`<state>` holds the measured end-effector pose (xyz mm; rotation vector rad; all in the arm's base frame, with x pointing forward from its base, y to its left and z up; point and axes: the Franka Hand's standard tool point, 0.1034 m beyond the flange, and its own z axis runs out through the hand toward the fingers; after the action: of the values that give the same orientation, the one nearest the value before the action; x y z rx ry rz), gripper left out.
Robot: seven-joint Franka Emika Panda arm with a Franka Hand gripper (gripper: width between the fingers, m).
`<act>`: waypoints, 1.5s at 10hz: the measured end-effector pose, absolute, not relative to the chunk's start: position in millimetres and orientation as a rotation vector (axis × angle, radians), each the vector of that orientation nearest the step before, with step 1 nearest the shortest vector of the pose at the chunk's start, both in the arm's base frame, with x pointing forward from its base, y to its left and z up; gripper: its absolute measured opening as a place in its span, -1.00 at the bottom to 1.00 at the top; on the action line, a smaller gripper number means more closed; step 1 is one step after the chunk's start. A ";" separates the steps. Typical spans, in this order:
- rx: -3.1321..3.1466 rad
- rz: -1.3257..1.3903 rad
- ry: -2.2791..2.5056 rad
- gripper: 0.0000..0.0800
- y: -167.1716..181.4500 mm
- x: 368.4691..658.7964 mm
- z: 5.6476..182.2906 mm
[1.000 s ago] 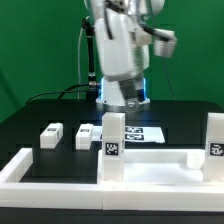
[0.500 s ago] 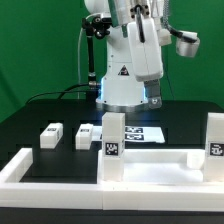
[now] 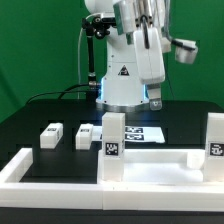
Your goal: Assemble desk
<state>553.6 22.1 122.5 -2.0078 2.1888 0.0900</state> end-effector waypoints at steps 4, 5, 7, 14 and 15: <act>-2.109 0.042 2.196 0.62 29.1 509.5 52.7; -2.114 0.038 2.198 0.62 31.9 509.4 41.5; -2.123 0.037 2.199 0.62 33.6 510.8 28.3; -2.141 0.072 2.204 0.56 36.5 516.6 16.5; -2.141 0.072 2.204 0.13 36.5 516.6 16.5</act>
Offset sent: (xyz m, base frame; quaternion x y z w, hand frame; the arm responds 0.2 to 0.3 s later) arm -0.0053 0.0217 -0.0582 -0.0268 0.0047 0.0040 0.9996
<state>516.6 36.5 16.5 -2.1414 2.2037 0.0717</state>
